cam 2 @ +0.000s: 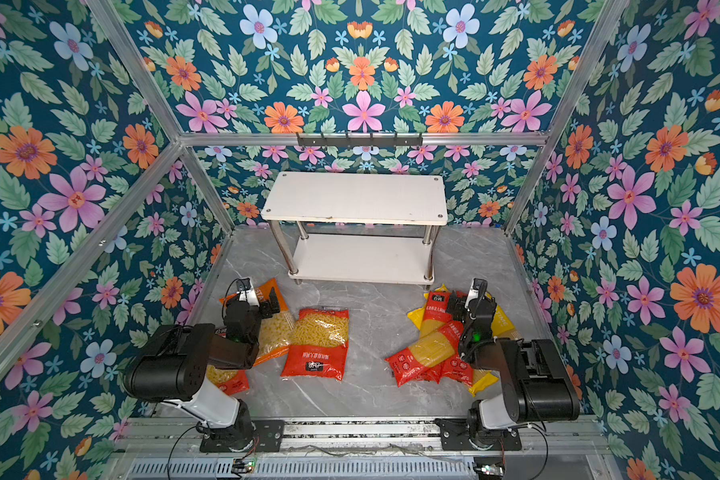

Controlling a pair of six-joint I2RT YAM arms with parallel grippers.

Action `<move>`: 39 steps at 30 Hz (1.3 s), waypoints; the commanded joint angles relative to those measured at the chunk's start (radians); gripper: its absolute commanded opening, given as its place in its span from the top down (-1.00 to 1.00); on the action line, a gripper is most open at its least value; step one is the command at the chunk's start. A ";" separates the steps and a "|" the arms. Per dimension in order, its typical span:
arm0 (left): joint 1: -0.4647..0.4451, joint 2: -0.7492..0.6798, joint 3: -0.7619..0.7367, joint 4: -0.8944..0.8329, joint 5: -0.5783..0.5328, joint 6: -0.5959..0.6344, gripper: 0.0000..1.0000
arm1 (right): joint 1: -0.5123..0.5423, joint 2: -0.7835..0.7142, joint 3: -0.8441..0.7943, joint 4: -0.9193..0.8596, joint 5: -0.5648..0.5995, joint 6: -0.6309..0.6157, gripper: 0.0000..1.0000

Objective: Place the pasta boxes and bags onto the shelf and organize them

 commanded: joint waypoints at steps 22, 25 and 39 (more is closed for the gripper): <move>-0.168 -0.618 0.387 -1.321 -0.050 -0.470 -0.60 | 0.329 -0.351 0.507 -1.383 -0.144 0.623 -0.61; -0.201 -0.619 0.380 -1.375 0.057 -0.512 -0.47 | 0.455 -0.337 0.522 -1.389 -0.158 0.672 -0.55; -0.365 -0.595 0.299 -1.372 0.121 -0.587 -0.46 | 0.744 -0.061 0.599 -1.245 -0.241 0.804 -0.33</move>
